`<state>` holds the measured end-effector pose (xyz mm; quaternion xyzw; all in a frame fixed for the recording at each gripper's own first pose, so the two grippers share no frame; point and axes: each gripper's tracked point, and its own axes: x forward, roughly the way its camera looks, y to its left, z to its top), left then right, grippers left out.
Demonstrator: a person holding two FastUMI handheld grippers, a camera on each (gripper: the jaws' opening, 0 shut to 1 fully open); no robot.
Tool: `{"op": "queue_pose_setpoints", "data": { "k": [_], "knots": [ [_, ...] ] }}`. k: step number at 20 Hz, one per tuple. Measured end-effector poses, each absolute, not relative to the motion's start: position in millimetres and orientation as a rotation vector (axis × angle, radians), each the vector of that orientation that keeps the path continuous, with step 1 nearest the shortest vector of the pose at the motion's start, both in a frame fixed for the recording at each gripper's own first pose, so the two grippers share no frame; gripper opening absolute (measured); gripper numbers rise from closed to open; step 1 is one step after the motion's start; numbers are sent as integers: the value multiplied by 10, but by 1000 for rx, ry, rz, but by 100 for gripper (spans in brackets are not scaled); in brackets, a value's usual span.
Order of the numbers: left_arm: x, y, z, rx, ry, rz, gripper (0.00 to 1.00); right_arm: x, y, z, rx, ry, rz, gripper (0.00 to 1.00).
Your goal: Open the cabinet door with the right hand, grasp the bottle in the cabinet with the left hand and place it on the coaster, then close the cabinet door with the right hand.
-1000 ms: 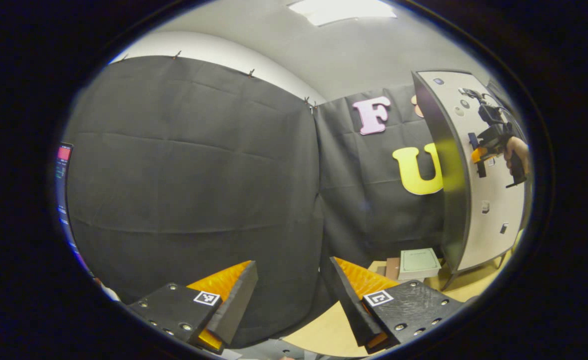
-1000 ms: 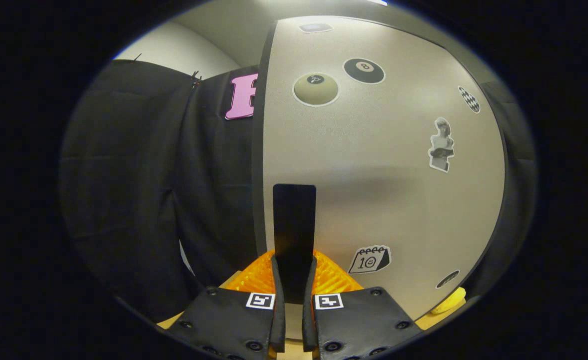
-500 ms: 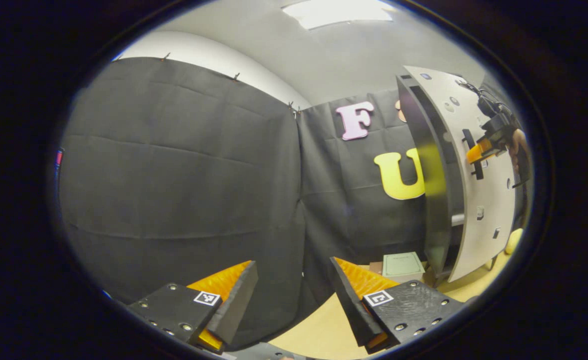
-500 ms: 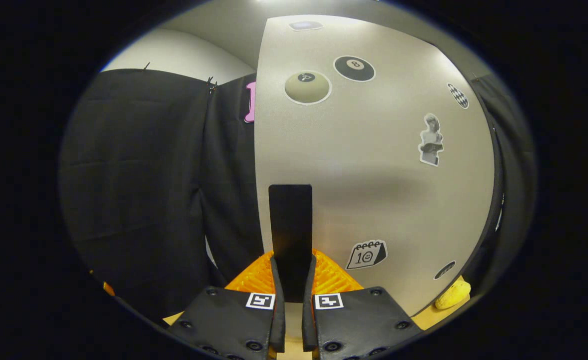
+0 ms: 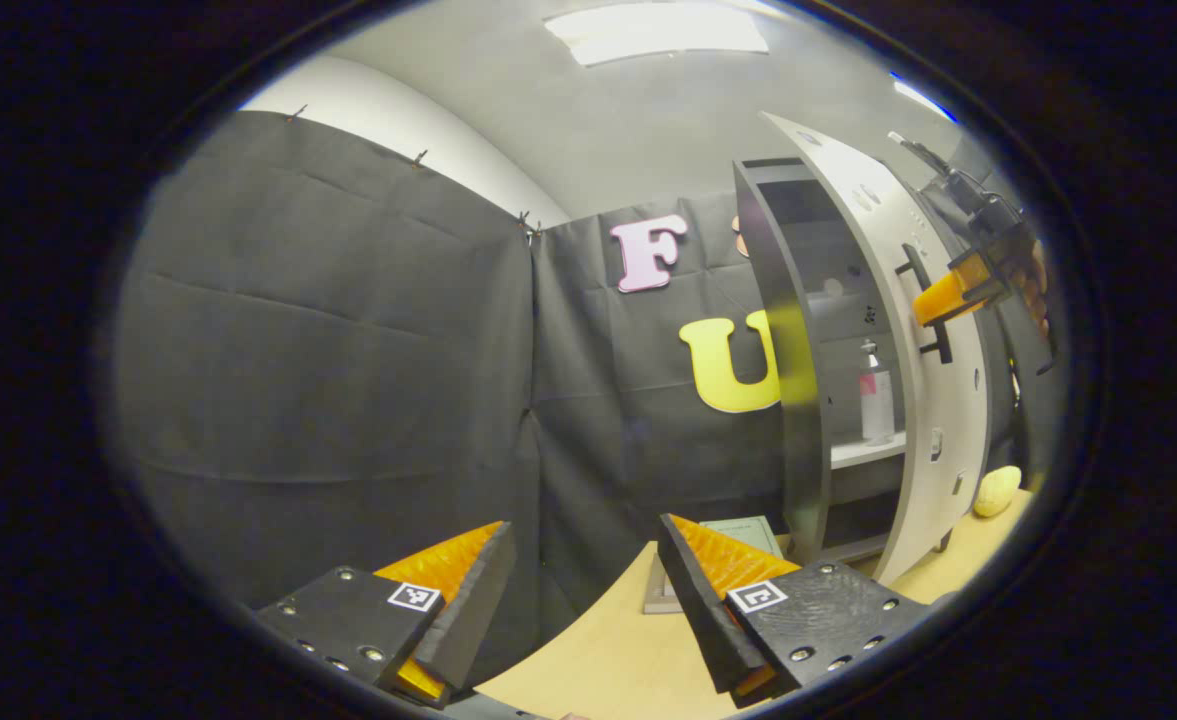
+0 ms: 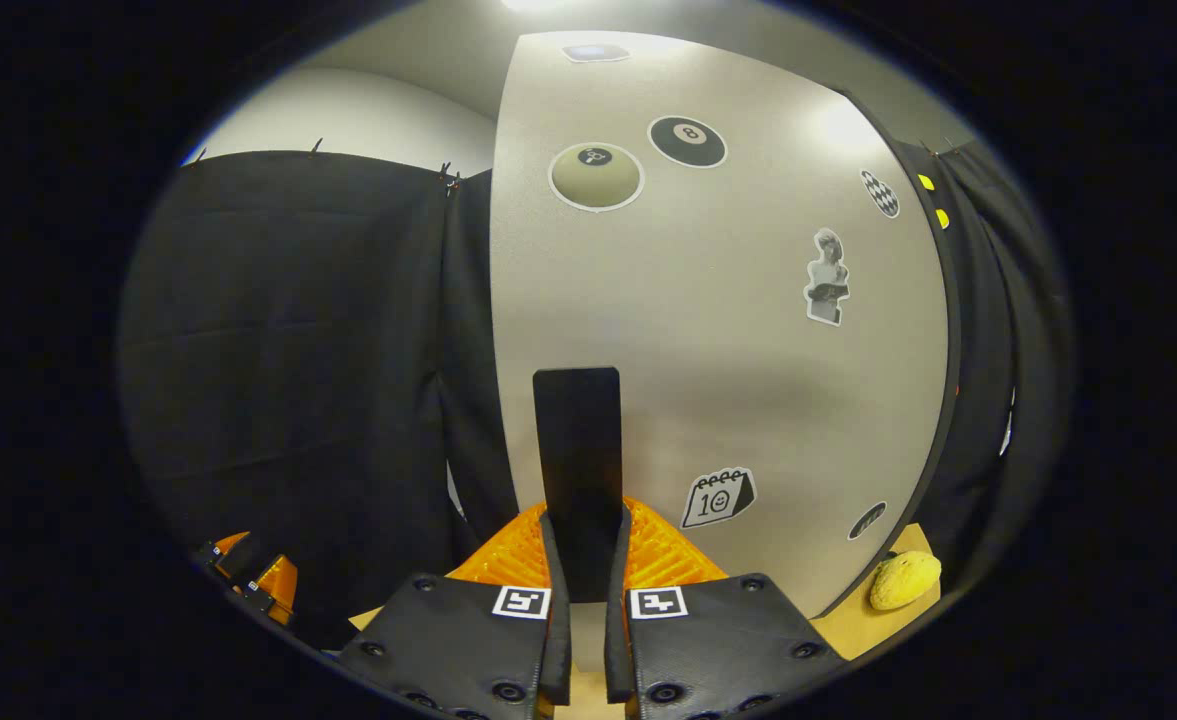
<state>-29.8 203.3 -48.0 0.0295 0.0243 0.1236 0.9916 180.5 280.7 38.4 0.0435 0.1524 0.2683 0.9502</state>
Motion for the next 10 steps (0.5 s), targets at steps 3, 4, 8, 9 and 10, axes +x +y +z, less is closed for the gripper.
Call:
{"op": "queue_pose_setpoints", "data": {
  "k": [3, 4, 8, 9, 10],
  "knots": [
    [-295, 1742, -481, 44, 61, 222, 87, 1762, 2757, 389, 92, 308, 588, 13],
    [-301, 1658, -455, 49, 58, 217, 88, 1747, 2729, 394, 93, 307, 604, 13],
    [-322, 1256, -295, 69, 38, 182, 86, 1719, 2663, 399, 102, 297, 656, 13],
    [-320, 1153, -273, 72, 37, 172, 88, 1707, 2652, 401, 103, 296, 666, 13],
    [-296, 1050, -255, 72, 35, 160, 88, 1705, 2638, 402, 103, 295, 676, 13]
  ]
}}
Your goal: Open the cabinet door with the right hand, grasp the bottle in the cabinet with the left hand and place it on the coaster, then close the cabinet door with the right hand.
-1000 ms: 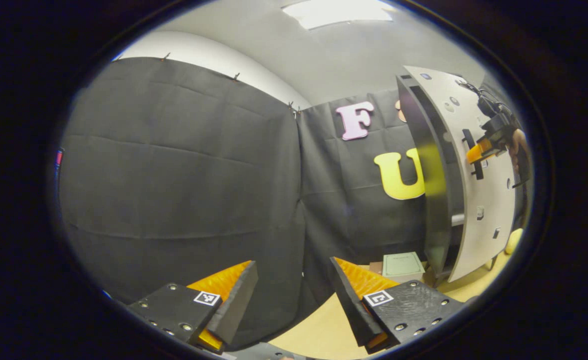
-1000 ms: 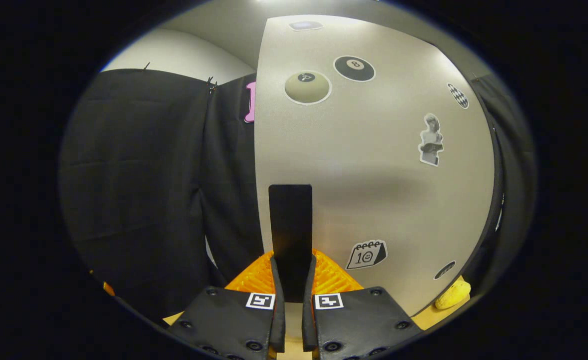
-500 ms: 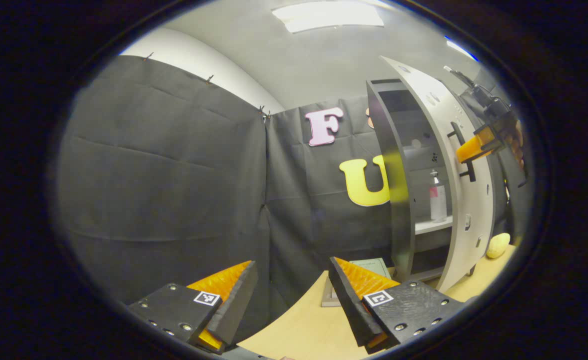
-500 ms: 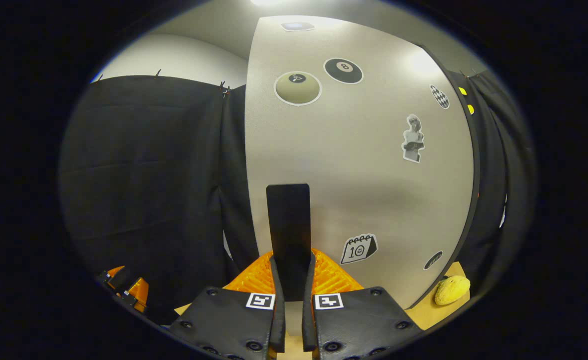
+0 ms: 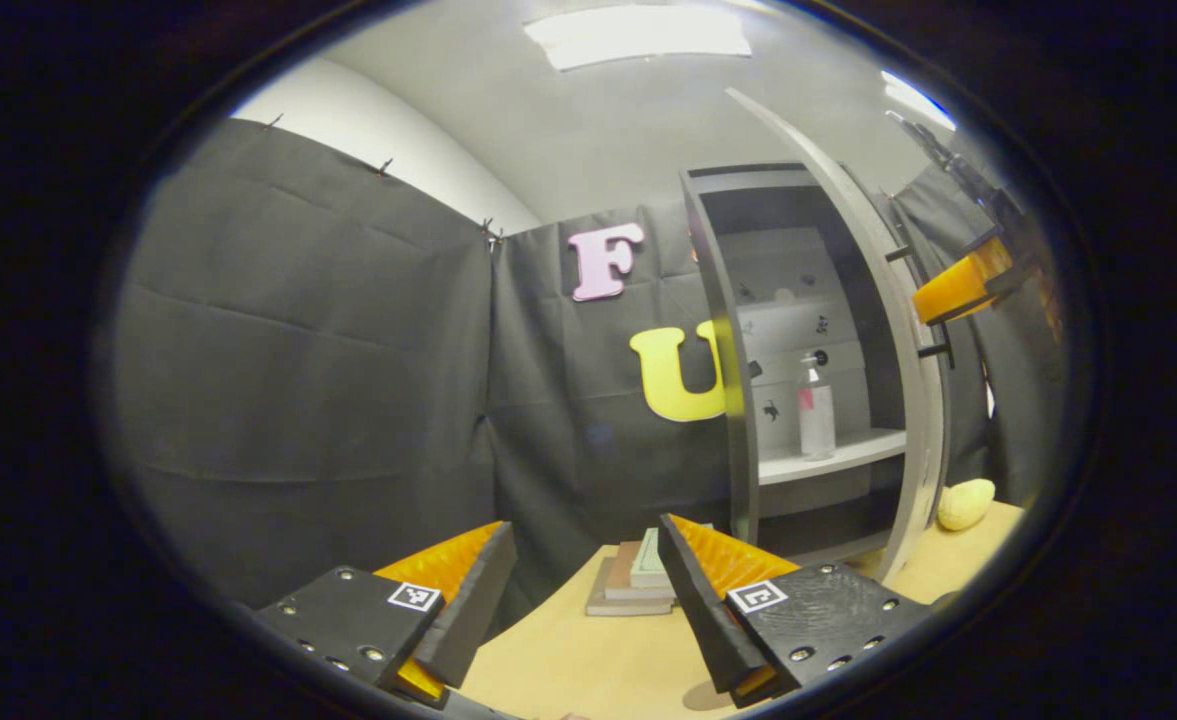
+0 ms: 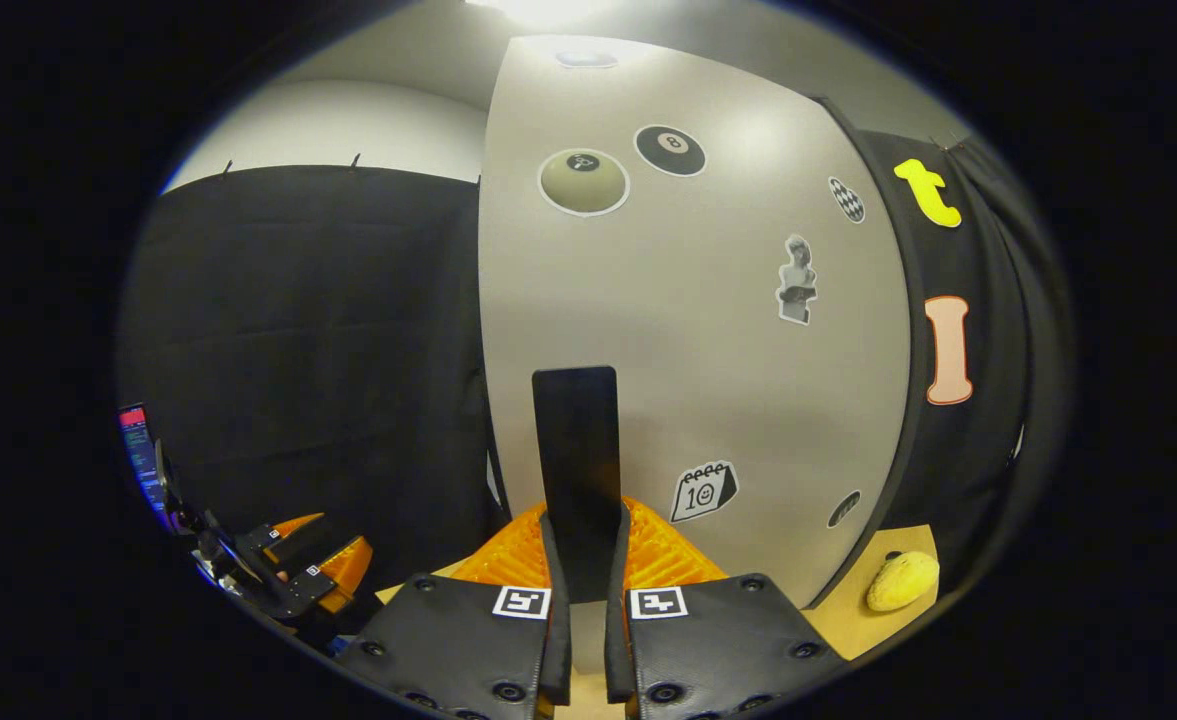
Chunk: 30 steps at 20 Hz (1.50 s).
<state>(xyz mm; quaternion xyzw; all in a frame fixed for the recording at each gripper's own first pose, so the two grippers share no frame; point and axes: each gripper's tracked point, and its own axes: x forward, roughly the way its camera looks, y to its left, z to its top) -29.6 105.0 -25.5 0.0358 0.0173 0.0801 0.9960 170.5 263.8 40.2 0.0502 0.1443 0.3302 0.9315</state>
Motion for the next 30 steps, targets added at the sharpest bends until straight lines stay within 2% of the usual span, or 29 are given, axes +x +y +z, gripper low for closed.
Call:
{"op": "queue_pose_setpoints", "data": {
  "k": [2, 14, 16, 30],
  "knots": [
    [-252, 844, -199, 68, 29, 135, 86, 1691, 2579, 404, 101, 291, 691, 13],
    [-159, -407, -40, 56, 3, -14, 86, 1628, 2296, 409, 113, 277, 686, 15],
    [-158, -534, -50, 50, 5, -26, 88, 1622, 2249, 419, 111, 275, 683, 15],
    [-324, -1179, 22, 39, 8, -41, 86, 1657, 2016, 439, 158, 265, 645, 14]
  ]
}}
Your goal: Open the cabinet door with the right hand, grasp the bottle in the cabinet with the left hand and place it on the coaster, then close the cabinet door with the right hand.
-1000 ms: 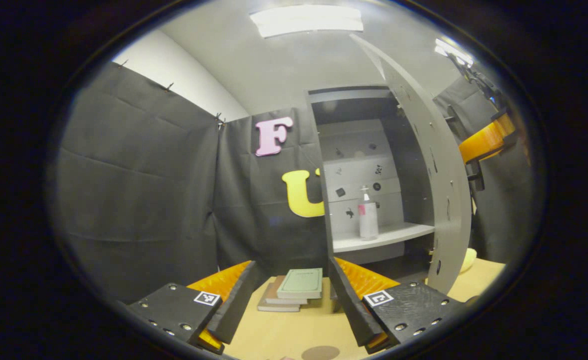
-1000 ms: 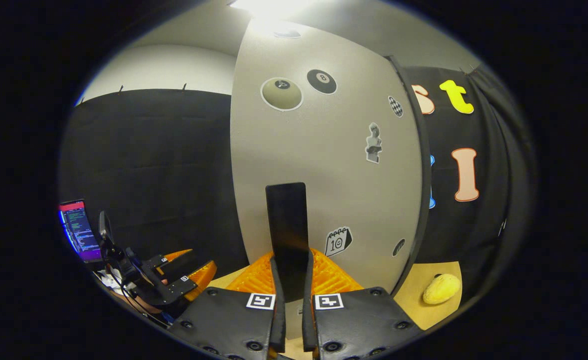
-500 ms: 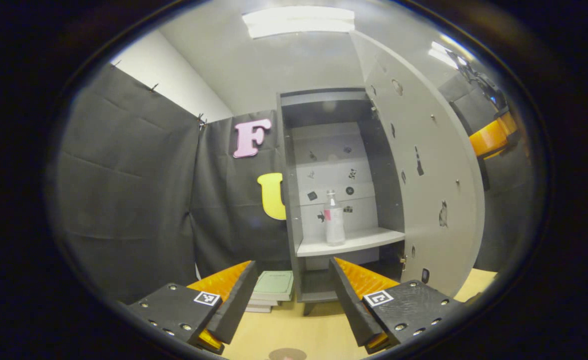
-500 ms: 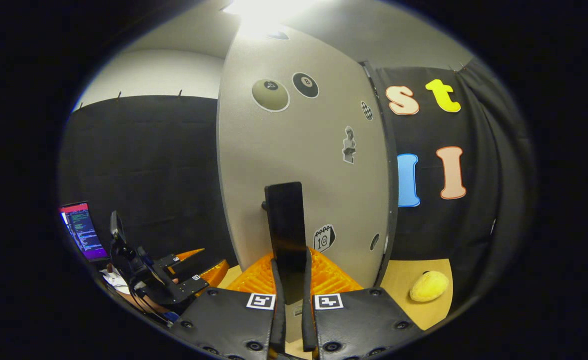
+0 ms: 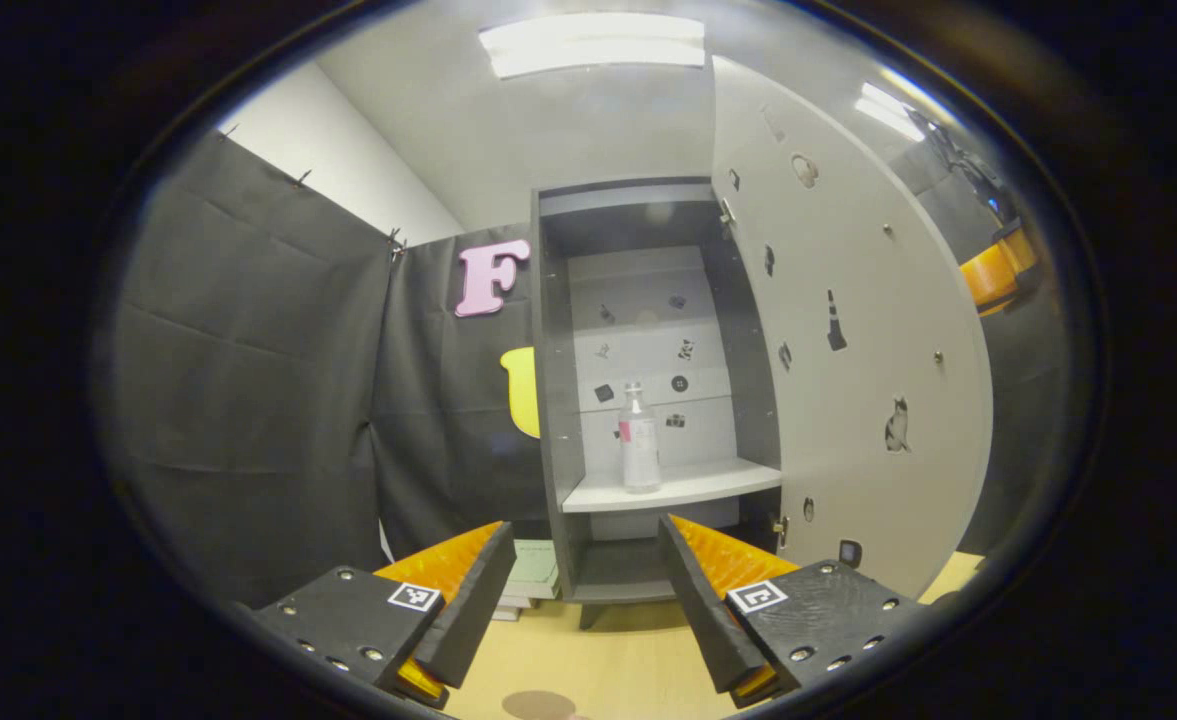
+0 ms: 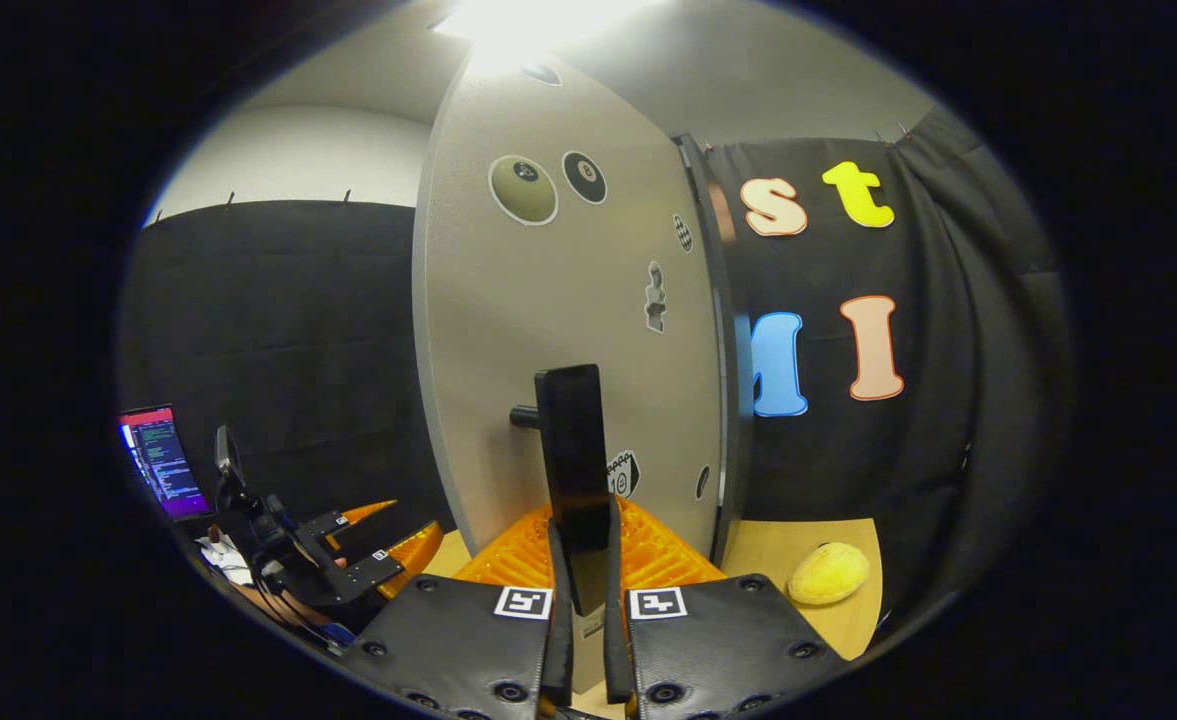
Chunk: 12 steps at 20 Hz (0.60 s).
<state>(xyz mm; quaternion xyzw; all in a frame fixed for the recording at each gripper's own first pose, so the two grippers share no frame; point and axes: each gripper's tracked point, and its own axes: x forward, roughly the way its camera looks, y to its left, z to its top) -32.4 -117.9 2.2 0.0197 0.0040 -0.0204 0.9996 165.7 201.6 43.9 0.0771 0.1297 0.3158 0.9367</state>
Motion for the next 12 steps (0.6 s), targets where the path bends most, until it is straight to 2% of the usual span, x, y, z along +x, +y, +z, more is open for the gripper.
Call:
{"op": "queue_pose_setpoints", "data": {
  "k": [5, 6, 8, 12],
  "knots": [
    [-405, -1344, 83, 54, 7, -35, 86, 1744, 1886, 438, 170, 234, 586, 14],
    [-395, -1359, 102, 60, 5, -31, 88, 1753, 1902, 453, 186, 226, 587, 14],
    [-395, -1411, 154, 77, 0, -24, 86, 1761, 1982, 480, 217, 219, 608, 12],
    [-421, -1459, 246, 115, -8, -14, 86, 1747, 1895, 451, 190, 200, 616, 19]
  ]
}}
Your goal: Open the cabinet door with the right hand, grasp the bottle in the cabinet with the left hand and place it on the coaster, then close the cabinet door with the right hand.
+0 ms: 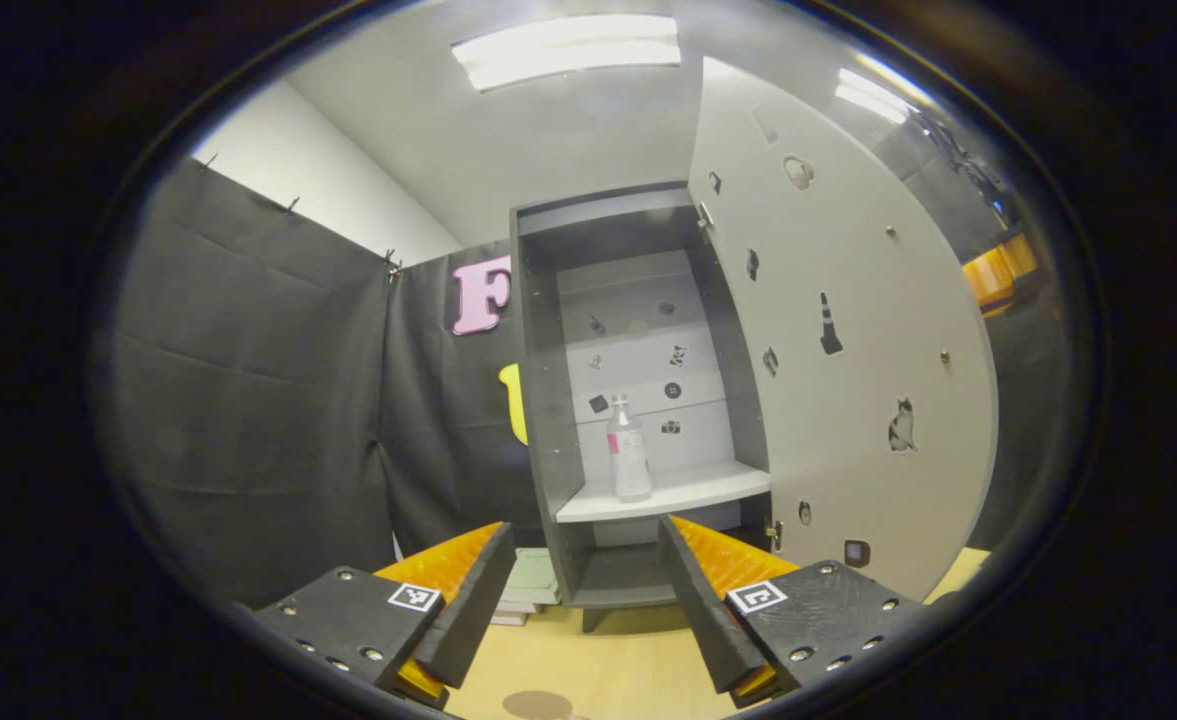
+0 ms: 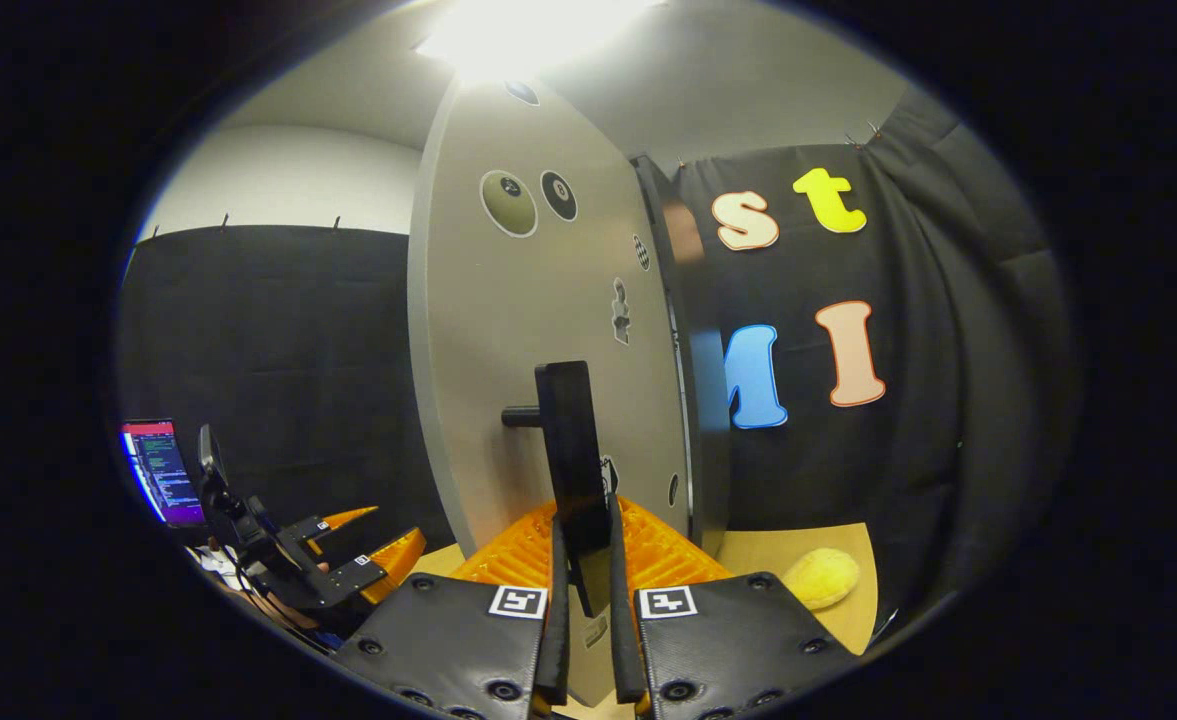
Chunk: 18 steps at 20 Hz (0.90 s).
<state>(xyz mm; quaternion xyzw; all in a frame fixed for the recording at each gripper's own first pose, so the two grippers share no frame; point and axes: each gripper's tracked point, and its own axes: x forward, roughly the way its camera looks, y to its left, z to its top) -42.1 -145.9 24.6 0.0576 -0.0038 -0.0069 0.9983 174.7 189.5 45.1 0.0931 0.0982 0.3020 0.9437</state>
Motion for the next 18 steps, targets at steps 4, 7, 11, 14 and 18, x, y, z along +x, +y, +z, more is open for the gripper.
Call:
{"op": "queue_pose_setpoints", "data": {
  "k": [4, 7, 11, 14, 18],
  "knots": [
    [-315, -1541, 353, 134, -19, -57, 86, 1645, 1892, 442, 216, 221, 634, 19],
    [-105, -1632, 415, 114, -12, -99, 87, 1776, 1647, 365, 177, 211, 511, 21],
    [206, -1751, 527, 72, -14, -164, 87, 1887, 1409, 283, 151, 203, 381, 57],
    [643, -1814, 597, 49, -23, -196, 87, 2052, 1149, 215, 124, 189, 248, 99],
    [1251, -1752, 652, 6, -29, -207, 87, 2149, 906, 102, 118, 184, 124, 98]
  ]
}}
